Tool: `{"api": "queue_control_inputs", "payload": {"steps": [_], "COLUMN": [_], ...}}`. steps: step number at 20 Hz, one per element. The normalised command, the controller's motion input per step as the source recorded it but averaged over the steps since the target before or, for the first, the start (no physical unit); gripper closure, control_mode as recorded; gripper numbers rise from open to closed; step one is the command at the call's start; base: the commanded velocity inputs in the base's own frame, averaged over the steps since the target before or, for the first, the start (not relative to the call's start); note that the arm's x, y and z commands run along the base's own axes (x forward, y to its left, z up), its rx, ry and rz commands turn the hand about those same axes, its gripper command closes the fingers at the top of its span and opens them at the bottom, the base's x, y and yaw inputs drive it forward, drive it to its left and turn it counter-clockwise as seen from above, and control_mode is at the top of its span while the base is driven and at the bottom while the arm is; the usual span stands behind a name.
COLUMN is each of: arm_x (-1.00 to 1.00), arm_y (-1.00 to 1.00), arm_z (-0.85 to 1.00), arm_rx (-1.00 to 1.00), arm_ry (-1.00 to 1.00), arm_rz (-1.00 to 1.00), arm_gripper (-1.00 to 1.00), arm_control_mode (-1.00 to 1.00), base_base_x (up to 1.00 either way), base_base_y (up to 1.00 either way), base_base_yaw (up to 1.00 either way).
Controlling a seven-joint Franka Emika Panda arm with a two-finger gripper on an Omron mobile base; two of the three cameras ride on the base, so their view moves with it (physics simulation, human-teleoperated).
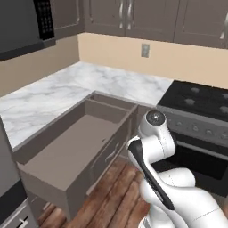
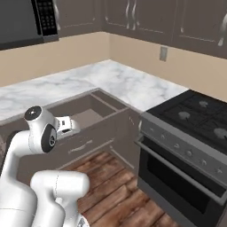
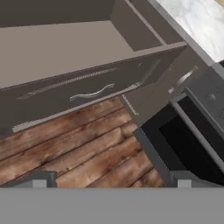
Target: Restock the sink supplies by placing the sponge and soap dispenser on the counter and next to the sink. Make sure the soap dispenser is upright.
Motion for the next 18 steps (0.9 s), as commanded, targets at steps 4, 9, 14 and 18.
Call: {"api": "queue_control_inputs", "payload": {"steps": [4,9,14,18], "arm_x": [0.00,0.00,0.00,0.00], "arm_y": [0.00,0.00,0.00,0.00], "arm_z": [0.00,0.00,0.00,0.00], "arm_rx": [0.00,0.00,0.00,0.00], "arm_ry": [0.00,0.00,0.00,0.00], "arm_rz": [0.00,0.00,0.00,0.00], "arm_gripper": [-1.00,-1.00,-1.00,-1.00], "arm_control_mode": [1.00,1.00,1.00,1.00], "base_base_x": [0.00,0.00,0.00,0.00], "base_base_y": [-0.52,-0.52,-0.41,-0.33], "base_base_yaw": [0.43,0.41,0.38,0.33]}}
